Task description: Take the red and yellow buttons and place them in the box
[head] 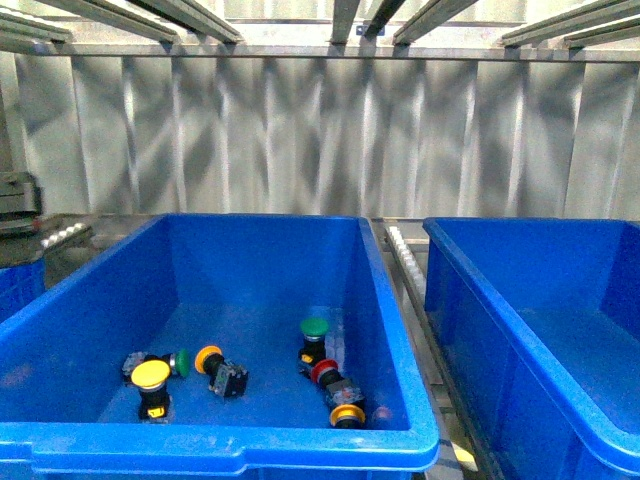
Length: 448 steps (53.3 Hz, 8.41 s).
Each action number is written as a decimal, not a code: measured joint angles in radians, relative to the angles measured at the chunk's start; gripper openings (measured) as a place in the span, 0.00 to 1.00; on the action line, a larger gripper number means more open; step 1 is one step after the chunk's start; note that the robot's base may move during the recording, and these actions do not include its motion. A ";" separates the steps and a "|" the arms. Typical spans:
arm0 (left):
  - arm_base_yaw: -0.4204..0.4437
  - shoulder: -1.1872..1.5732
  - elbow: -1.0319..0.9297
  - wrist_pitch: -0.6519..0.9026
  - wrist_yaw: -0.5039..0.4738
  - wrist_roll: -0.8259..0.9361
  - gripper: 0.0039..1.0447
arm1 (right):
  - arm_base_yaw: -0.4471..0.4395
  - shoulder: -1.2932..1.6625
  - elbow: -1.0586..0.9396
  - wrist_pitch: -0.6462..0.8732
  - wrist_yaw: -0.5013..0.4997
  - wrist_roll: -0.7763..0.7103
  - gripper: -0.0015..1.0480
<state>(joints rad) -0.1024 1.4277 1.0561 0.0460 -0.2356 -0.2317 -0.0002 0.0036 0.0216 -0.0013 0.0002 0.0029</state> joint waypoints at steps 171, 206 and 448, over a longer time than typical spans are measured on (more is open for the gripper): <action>-0.169 0.391 0.484 -0.258 -0.080 0.063 0.31 | 0.000 0.000 0.000 0.000 0.000 0.000 0.94; -0.138 0.346 0.128 0.625 0.832 -0.518 0.31 | 0.000 0.000 0.000 0.000 0.000 0.000 0.94; -0.388 0.549 0.567 0.285 0.747 -0.271 0.93 | 0.014 1.297 0.833 0.328 0.098 1.328 0.41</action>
<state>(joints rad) -0.4908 1.9762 1.6230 0.3309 0.5110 -0.5026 0.0143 1.3003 0.8547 0.3271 0.0978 1.3308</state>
